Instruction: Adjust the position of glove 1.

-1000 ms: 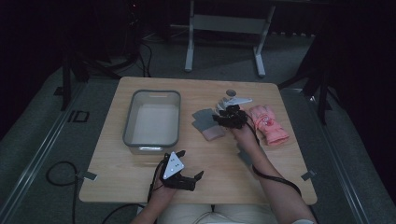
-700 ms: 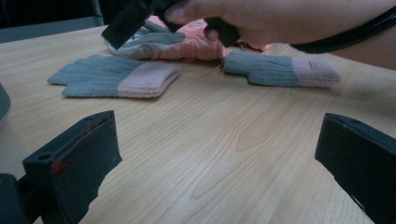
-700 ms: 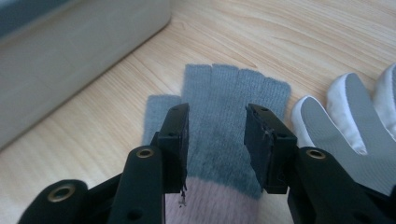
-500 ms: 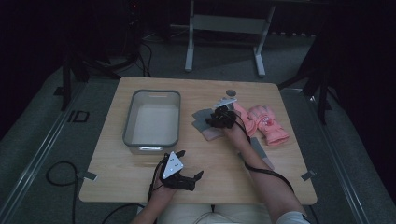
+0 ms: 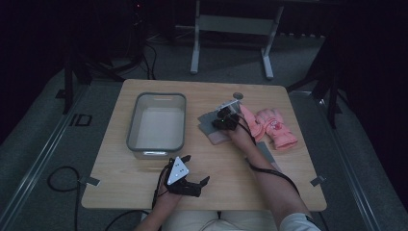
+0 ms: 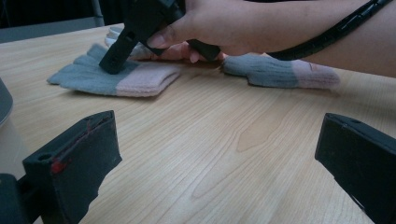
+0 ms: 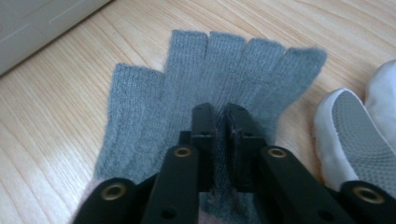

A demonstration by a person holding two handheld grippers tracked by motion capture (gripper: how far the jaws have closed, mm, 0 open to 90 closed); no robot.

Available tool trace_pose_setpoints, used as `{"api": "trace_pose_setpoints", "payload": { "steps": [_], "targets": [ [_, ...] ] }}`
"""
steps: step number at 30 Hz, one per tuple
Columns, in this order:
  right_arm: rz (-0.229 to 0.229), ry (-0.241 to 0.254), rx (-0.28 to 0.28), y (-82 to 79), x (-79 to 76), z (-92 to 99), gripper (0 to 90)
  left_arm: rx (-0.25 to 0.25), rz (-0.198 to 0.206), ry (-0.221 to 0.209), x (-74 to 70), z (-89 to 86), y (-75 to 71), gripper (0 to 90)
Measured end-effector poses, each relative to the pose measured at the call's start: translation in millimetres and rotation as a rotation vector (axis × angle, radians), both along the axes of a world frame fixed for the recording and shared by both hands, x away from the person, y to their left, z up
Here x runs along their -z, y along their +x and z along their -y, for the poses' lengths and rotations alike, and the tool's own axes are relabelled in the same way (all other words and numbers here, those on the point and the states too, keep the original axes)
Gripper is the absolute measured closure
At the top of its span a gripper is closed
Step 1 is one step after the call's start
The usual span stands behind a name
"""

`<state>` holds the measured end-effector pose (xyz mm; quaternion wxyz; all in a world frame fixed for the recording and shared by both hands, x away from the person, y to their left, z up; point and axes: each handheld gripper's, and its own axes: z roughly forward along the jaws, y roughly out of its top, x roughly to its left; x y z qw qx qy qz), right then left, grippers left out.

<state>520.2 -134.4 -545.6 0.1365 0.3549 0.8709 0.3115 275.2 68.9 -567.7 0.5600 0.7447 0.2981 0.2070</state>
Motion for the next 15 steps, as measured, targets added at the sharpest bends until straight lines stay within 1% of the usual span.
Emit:
{"api": "trace_pose_setpoints", "payload": {
  "steps": [3,5,6,8,9,10,11,12,13,14,15],
  "targets": [
    [-0.026,0.002,0.034,-0.2,-2.6,-4.0,84.8,0.001,-0.002,0.001,0.0,0.0,0.2,0.0],
    [-0.032,0.008,0.051,-3.9,-7.4,-4.8,85.2,0.001,-0.004,-0.001,0.0,-0.1,0.4,0.0],
    [-0.038,0.019,0.055,-6.6,-10.9,-4.4,85.2,0.001,-0.004,-0.001,-0.1,-0.1,0.4,0.0],
    [-0.044,0.072,0.077,-15.5,-21.4,-1.7,85.3,0.0,-0.005,-0.001,0.0,0.0,0.6,0.0],
    [-0.039,0.091,0.084,-21.4,-28.2,-0.2,85.3,0.0,-0.008,-0.002,0.0,0.1,0.7,0.0],
    [-0.033,0.106,0.095,-27.9,-35.3,1.2,85.4,-0.001,-0.01,-0.004,0.0,0.0,0.9,0.0],
    [-0.033,0.106,0.095,-27.9,-35.3,1.2,85.4,-0.001,-0.01,-0.004,0.0,0.0,0.9,0.0],
    [-0.023,0.135,0.108,-35.0,-42.5,3.6,85.3,-0.003,-0.009,-0.007,0.0,-0.3,1.2,0.0],
    [0.003,0.183,0.134,-55.0,-59.6,9.2,85.3,-0.006,-0.008,-0.008,0.0,-0.5,1.1,0.0],
    [0.014,0.209,0.154,-63.7,-66.1,12.1,85.4,-0.006,-0.008,-0.008,0.0,-0.5,1.1,0.0],
    [0.024,0.225,0.166,-72.4,-72.2,14.5,85.4,-0.009,-0.007,-0.007,0.0,-0.3,0.8,0.0]
  ]
}}
